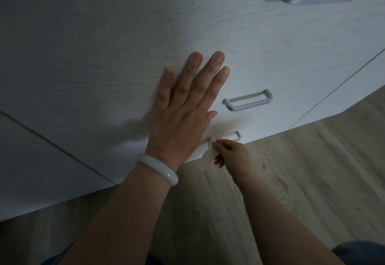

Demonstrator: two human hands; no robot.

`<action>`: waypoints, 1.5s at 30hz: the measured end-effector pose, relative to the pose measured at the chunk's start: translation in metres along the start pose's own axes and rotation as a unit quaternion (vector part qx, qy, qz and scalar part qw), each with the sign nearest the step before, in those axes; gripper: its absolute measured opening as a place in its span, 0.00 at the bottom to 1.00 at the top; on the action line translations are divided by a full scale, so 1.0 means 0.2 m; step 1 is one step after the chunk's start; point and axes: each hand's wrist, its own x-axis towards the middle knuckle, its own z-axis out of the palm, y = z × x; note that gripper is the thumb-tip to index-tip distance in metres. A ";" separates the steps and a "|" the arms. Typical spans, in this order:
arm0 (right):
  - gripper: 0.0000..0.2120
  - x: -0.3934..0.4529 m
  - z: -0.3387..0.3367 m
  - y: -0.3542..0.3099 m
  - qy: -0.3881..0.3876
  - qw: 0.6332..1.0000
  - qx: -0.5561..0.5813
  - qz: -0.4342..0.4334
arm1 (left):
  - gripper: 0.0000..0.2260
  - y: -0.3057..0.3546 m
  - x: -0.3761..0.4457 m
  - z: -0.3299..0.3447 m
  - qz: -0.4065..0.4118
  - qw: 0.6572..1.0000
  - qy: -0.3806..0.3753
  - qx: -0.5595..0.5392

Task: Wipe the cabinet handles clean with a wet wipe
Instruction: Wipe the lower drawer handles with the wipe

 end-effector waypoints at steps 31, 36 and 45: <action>0.02 0.09 -0.01 0.01 0.225 0.974 0.005 0.000 | 0.36 0.01 0.01 0.03 -0.005 1.000 0.023 0.005; 0.05 0.09 -0.03 0.02 0.240 0.965 0.101 0.027 | 0.35 0.01 0.00 0.02 -0.004 1.000 0.029 0.010; 0.03 -0.02 0.12 -0.02 0.191 0.978 0.070 0.037 | 0.34 0.01 0.00 0.01 -0.007 1.000 0.028 0.002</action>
